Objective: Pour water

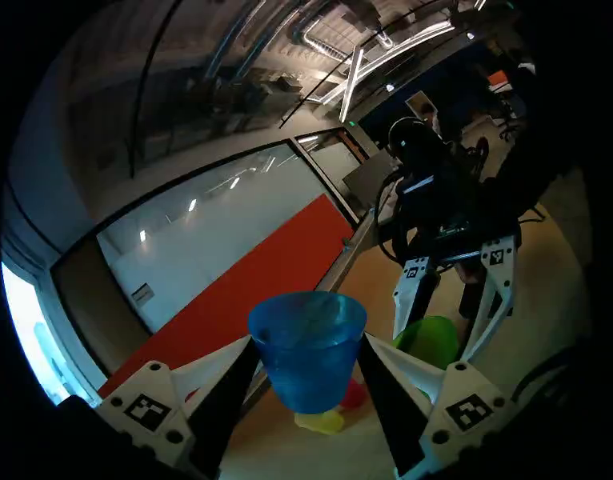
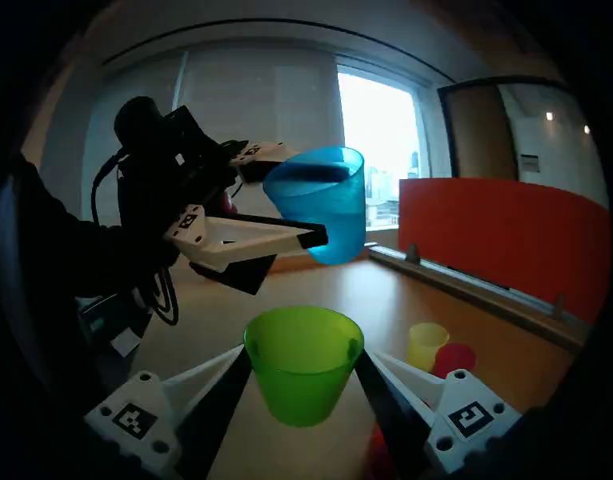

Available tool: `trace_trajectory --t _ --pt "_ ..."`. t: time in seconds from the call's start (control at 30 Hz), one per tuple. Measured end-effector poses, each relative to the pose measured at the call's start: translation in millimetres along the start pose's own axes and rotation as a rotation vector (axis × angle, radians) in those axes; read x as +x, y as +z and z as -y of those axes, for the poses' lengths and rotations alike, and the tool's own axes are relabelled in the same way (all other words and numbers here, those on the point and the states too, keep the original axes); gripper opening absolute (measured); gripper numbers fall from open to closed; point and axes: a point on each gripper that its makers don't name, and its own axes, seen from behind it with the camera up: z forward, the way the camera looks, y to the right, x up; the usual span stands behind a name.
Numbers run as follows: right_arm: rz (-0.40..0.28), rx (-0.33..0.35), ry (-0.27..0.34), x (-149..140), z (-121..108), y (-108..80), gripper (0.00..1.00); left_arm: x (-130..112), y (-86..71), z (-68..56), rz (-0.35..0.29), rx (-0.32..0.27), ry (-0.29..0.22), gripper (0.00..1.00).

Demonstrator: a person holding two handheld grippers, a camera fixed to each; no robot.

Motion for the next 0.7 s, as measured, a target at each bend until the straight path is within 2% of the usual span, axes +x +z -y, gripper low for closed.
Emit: trace_trajectory --t 0.37,0.7 --pt "0.002 0.010 -0.003 -0.2 1.8 -1.8 0.91 -2.7 2.0 0.7 0.004 0.014 0.059 0.82" --pt "0.001 0.013 -0.002 0.5 3.3 -2.0 0.91 -5.2 3.3 -4.1 0.014 0.015 0.116 0.82"
